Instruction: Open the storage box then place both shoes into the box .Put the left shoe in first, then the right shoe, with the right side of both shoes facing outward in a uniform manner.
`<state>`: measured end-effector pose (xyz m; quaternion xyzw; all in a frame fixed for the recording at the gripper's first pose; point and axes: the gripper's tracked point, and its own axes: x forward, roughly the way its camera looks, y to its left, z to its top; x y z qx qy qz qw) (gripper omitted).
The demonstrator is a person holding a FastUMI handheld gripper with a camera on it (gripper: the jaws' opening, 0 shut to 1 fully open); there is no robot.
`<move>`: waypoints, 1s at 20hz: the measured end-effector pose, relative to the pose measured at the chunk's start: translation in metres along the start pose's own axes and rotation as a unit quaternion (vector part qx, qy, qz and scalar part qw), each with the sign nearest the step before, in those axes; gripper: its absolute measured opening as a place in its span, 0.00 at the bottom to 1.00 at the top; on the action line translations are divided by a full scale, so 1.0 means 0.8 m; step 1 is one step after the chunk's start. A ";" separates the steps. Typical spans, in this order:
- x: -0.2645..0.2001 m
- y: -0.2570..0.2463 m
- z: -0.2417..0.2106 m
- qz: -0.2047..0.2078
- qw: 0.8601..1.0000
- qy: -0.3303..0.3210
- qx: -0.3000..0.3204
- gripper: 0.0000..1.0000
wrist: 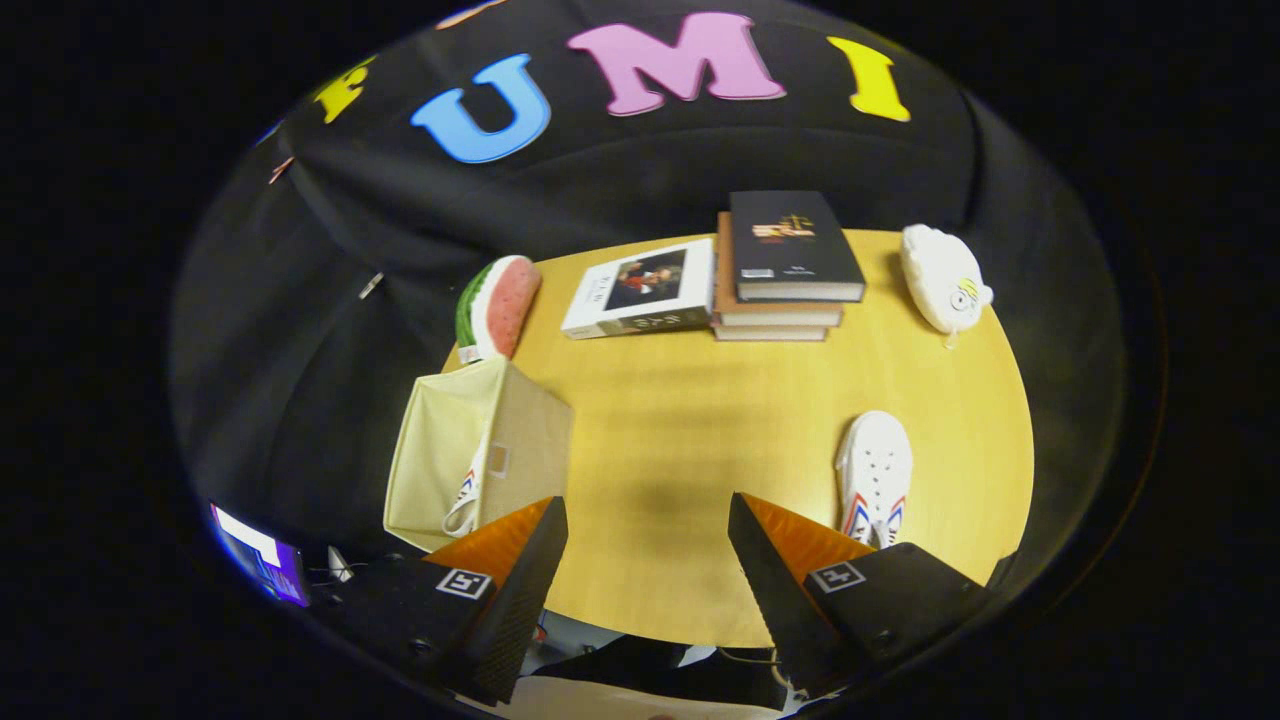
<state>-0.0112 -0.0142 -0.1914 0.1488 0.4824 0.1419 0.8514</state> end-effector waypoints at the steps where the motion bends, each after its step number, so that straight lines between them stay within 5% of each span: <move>1: 0.000 -0.025 -0.001 -0.002 1.000 0.003 0.017 0.99; 10: 0.033 -0.233 -0.028 -0.076 0.995 0.046 0.039 0.99; 20: 0.103 -0.313 -0.091 -0.076 0.983 0.121 0.117 0.99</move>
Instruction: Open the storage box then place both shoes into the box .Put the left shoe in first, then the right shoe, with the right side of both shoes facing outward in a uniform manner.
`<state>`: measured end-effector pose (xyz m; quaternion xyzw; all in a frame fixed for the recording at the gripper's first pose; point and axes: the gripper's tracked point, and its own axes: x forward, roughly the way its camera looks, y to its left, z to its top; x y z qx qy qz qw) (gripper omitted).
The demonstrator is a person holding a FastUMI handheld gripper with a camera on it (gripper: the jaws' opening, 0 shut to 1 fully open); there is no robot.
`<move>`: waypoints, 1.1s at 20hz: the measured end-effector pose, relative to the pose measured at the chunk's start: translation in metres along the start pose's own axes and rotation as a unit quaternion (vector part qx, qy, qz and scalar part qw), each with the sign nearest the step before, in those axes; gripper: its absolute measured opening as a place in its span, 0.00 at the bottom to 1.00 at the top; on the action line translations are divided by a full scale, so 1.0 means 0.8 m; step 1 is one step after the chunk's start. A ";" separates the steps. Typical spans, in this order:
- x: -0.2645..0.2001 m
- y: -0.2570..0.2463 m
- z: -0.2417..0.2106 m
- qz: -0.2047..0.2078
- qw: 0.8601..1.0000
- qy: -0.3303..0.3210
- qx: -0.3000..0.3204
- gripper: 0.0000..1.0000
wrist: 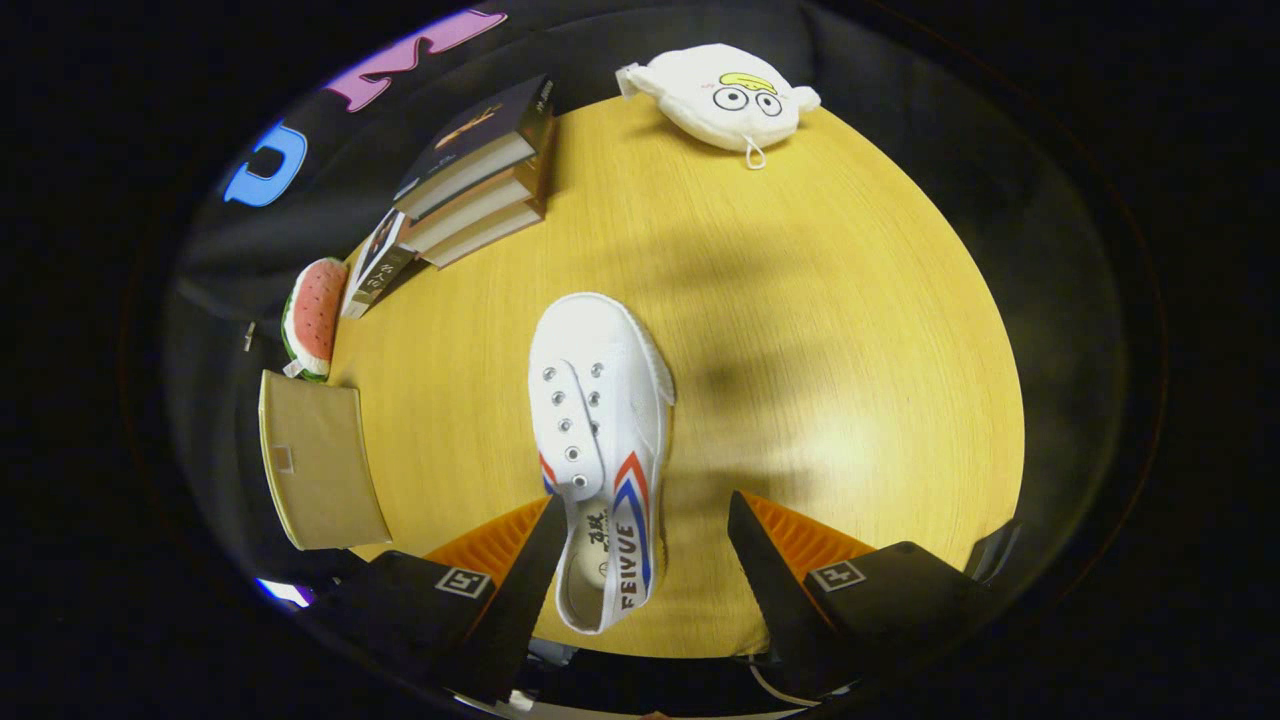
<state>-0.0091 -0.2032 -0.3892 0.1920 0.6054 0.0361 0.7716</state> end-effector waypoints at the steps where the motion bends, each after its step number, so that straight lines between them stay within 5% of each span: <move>1: 0.006 -0.003 0.001 -0.002 1.000 0.003 0.005 0.99; 10: 0.039 0.011 -0.003 -0.002 1.000 0.016 -0.019 0.96; 14: 0.042 0.023 -0.003 -0.010 0.999 0.013 -0.037 0.49; 16: 0.041 0.020 -0.003 -0.007 0.999 0.011 -0.043 0.47; 19: 0.038 0.018 0.003 0.005 1.000 0.008 -0.014 0.22; 22: 0.034 0.019 0.000 0.013 1.000 0.008 -0.017 0.13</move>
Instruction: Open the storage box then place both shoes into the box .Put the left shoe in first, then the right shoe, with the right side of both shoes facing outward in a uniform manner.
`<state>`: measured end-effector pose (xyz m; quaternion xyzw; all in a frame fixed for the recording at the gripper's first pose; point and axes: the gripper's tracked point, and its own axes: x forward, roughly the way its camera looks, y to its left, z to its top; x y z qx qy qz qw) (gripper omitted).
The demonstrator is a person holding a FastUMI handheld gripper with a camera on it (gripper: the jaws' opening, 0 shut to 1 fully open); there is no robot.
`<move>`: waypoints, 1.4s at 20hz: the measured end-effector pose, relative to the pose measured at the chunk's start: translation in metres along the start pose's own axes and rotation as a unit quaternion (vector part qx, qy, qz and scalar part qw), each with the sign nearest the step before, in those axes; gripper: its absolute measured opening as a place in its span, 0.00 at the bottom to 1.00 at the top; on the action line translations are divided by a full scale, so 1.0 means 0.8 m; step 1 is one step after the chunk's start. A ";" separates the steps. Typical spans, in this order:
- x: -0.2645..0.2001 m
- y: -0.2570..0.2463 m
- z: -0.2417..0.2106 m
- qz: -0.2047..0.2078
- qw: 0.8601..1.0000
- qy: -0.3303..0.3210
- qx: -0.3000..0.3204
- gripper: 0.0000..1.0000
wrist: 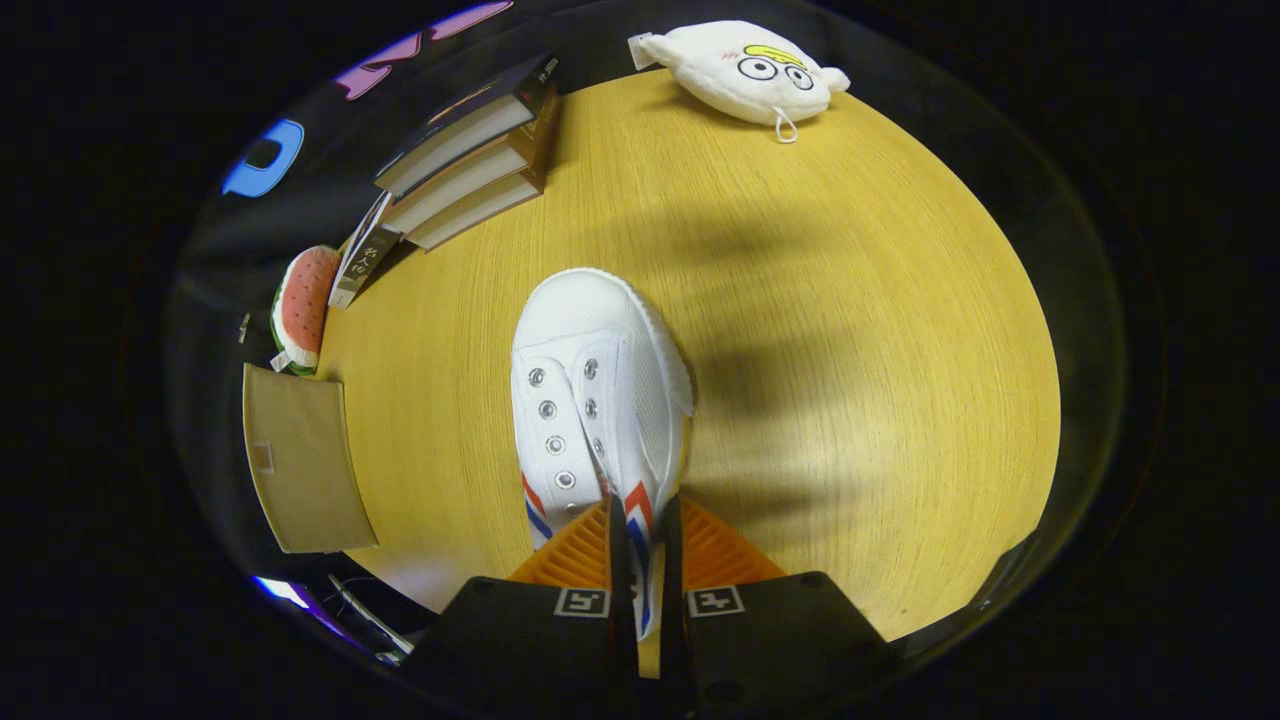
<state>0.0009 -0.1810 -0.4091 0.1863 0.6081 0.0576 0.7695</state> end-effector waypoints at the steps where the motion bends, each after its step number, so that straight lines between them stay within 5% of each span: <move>1: -0.002 0.002 0.002 0.001 1.000 -0.004 0.012 0.12; 11: -0.074 0.114 -0.013 0.050 0.997 -0.022 0.051 0.08; 19: -0.143 0.272 -0.003 0.098 0.993 -0.059 0.028 0.08; 28: -0.152 0.463 -0.045 0.155 0.987 -0.040 0.014 0.08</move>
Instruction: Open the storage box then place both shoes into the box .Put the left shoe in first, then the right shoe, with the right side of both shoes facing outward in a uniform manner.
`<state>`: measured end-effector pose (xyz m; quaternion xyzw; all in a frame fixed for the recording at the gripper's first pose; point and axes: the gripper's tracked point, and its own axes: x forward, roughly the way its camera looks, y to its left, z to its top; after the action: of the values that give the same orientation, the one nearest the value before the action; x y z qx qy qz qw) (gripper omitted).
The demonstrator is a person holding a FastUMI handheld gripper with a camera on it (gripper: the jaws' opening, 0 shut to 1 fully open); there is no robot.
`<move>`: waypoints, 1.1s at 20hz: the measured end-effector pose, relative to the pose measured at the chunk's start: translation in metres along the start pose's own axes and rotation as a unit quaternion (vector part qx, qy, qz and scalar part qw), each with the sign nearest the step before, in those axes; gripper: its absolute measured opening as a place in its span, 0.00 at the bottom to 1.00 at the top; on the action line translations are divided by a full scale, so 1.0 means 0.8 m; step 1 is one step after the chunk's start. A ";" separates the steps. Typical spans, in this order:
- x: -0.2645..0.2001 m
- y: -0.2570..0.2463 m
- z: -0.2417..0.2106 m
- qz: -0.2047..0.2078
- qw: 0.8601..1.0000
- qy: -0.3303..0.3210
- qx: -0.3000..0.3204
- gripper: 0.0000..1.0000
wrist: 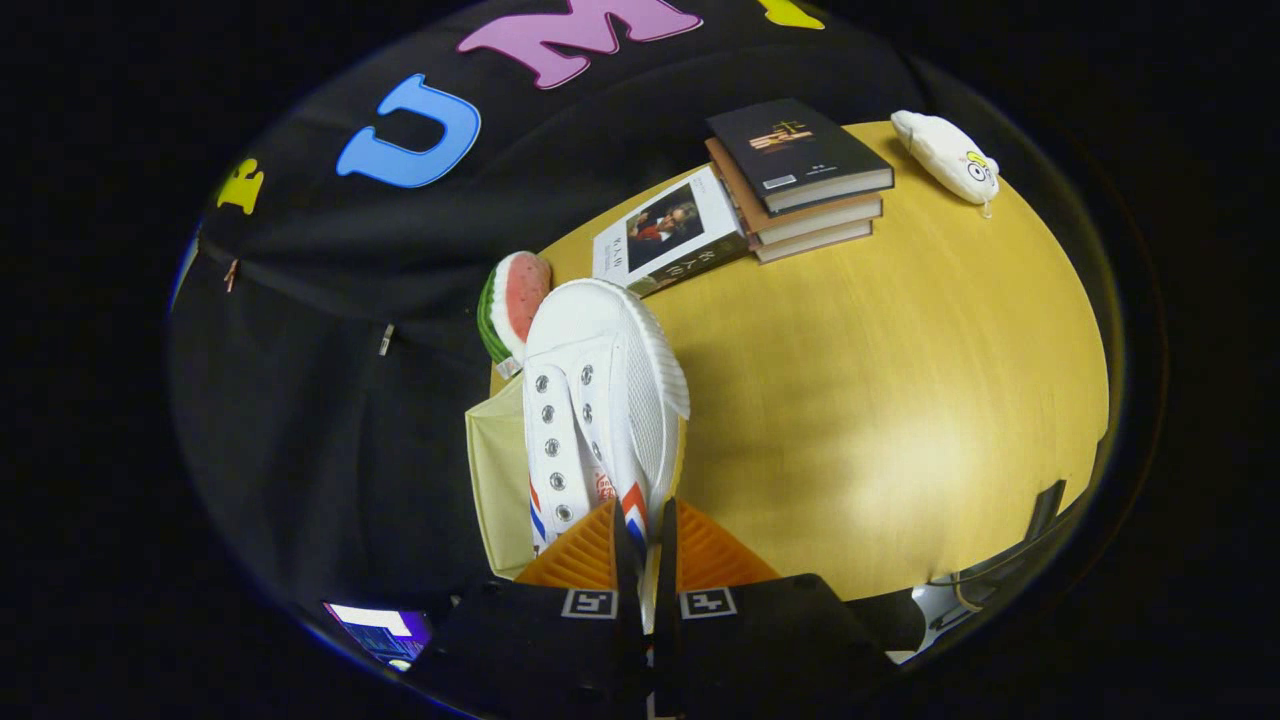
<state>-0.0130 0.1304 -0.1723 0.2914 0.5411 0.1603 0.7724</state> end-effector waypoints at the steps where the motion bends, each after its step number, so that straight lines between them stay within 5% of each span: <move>1: 0.007 0.018 -0.007 0.007 1.000 0.005 -0.005 0.08; 9: 0.066 0.119 -0.051 0.013 0.998 0.032 -0.051 0.08; 16: 0.111 0.121 -0.074 -0.030 0.996 0.044 -0.068 0.10; 18: 0.113 0.143 -0.071 0.006 0.998 0.043 -0.046 0.22; 20: 0.104 0.169 -0.066 0.045 0.998 0.038 -0.014 0.53; 22: 0.089 0.174 -0.052 0.047 0.998 0.014 -0.033 1.00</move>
<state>-0.0165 0.2903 -0.1484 0.2884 0.5324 0.2182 0.7653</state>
